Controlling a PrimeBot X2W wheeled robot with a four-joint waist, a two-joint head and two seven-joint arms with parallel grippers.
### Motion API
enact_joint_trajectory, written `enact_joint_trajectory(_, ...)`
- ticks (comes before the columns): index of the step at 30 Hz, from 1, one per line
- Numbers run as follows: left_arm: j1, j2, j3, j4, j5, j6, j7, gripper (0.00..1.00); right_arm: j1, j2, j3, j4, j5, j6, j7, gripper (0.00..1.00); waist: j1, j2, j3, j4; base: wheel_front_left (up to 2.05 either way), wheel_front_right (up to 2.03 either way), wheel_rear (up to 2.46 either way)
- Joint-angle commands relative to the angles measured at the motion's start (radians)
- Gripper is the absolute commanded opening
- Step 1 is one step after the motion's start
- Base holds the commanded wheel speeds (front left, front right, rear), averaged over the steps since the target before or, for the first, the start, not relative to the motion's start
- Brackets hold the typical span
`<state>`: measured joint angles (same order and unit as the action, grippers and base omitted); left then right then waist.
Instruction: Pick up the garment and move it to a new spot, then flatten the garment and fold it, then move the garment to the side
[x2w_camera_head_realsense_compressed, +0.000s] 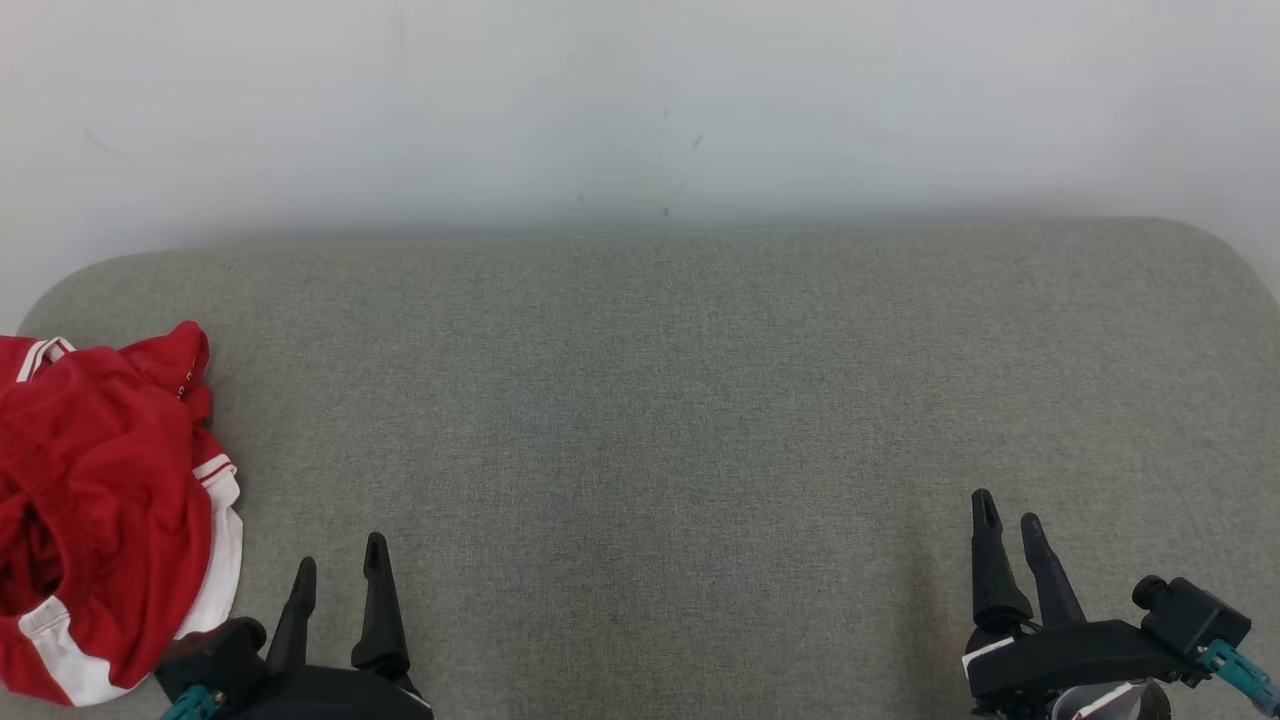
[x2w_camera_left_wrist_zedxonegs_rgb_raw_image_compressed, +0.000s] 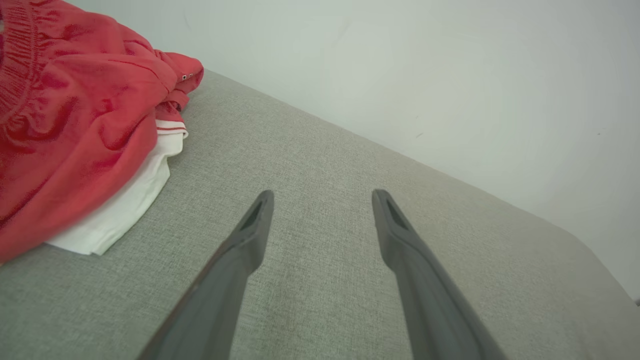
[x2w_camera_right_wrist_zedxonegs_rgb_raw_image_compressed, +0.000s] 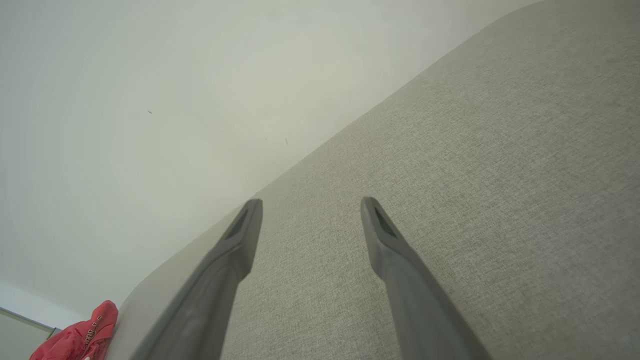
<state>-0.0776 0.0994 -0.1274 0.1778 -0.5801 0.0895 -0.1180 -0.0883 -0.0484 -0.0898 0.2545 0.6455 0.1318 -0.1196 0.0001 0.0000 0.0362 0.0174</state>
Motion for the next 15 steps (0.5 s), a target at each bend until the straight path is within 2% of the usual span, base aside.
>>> enact_joint_trajectory(1, -0.020, 0.010, -0.007, -0.012, 0.034, 0.007, -0.011, 1.00, -0.019, -0.002, 0.000, -0.006, -0.030, -0.001, -0.010, 1.00, -0.0001, 0.0000, 0.001, 0.000, 0.00, 0.00, 0.00)
enact_joint_trajectory(6, -0.025, 0.027, -0.042, -0.007, 0.099, 0.027, -0.027, 1.00, -0.017, -0.002, 0.000, 0.015, -0.123, -0.001, -0.026, 1.00, -0.0001, 0.0000, 0.001, 0.002, 0.00, 0.00, 0.00)
enact_joint_trajectory(15, -0.013, 0.043, -0.067, -0.005, 0.169, 0.060, -0.048, 1.00, -0.016, -0.002, -0.004, 0.026, -0.226, -0.001, -0.047, 1.00, -0.0001, 0.0000, -0.009, 0.005, 0.00, 0.00, 0.00)
